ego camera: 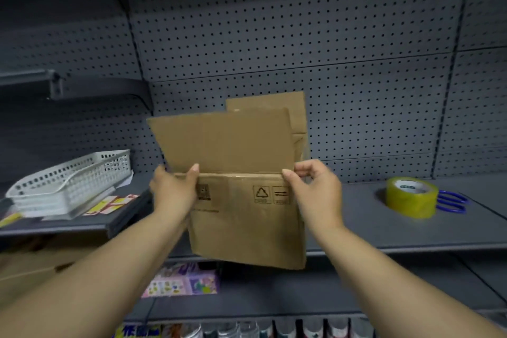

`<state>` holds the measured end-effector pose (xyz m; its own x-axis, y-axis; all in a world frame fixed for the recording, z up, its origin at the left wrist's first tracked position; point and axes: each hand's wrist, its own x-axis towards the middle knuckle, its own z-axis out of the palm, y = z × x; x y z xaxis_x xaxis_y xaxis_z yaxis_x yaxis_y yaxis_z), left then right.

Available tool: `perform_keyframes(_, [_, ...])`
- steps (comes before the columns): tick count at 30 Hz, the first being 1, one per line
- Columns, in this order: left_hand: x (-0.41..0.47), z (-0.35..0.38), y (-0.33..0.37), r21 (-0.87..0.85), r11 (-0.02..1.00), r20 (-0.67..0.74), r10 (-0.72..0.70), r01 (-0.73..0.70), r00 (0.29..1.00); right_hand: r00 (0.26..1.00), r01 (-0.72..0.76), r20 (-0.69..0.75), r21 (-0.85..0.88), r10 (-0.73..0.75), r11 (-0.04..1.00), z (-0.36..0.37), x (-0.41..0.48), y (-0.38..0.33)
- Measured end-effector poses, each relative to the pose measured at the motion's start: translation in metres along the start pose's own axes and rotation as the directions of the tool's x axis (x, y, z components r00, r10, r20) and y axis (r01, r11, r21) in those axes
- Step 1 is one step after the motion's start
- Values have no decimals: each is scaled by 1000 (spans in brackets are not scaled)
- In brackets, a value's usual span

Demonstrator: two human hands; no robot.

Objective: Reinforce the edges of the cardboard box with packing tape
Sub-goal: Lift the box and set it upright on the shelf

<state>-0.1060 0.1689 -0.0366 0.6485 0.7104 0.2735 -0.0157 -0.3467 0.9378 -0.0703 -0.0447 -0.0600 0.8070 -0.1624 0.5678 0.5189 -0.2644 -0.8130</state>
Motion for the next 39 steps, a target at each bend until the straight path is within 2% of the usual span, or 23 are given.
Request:
perform_keyframes(1, [-8,3,2,-42,999,27,-23,25,999,999,25,-19,-29,-26,999,11,-11,-8])
perform_keyframes(3, [-35,8,14,-111,994,140,17,-1,990,992,124,0,-66,-124,990,31,-30,-20])
perform_keyframes(5, [-55,17,26,-132,991,249,34,-1,968,963,253,113,-93,-243,963,43,-42,-29])
perform_keyframes(8, [-50,23,30,-120,992,257,-4,36,966,882,378,340,-95,-327,921,43,-43,-35])
perform_keyframes(10, [-39,20,26,-122,992,235,-2,31,972,861,386,388,-74,-330,920,34,-31,-33])
perform_keyframes(13, [-35,9,17,-157,987,265,66,-24,962,867,412,402,-250,-293,876,20,0,-20])
perform_keyframes(15, [-33,-2,12,-170,985,269,85,-39,959,869,397,456,-417,-190,817,13,20,-10])
perform_keyframes(18, [-25,-17,10,-243,970,271,40,28,962,832,411,553,-569,-39,712,4,40,4])
perform_keyframes(20, [-17,-20,10,-312,945,307,5,96,952,812,406,583,-595,25,694,2,45,12])
perform_keyframes(22, [-7,-17,10,-348,924,361,-22,156,932,828,387,559,-624,42,679,1,48,19])
perform_keyframes(25, [7,-4,9,-379,902,405,-37,205,913,896,360,443,-717,-8,597,0,49,31])
perform_keyframes(27, [15,8,9,-402,893,401,-28,203,916,922,312,386,-733,-7,604,-1,50,38])
perform_keyframes(31, [31,37,8,-371,918,306,-20,139,952,974,132,223,-718,46,683,-5,57,54])
perform_keyframes(33, [40,47,7,-333,938,261,-7,97,965,993,33,107,-638,46,769,-10,59,59])
perform_keyframes(36, [50,57,2,-317,945,245,5,75,970,999,-38,-32,-495,26,868,-18,63,66])
perform_keyframes(39, [51,65,-6,-300,953,216,14,53,976,986,-167,-63,-348,155,923,-25,72,73])
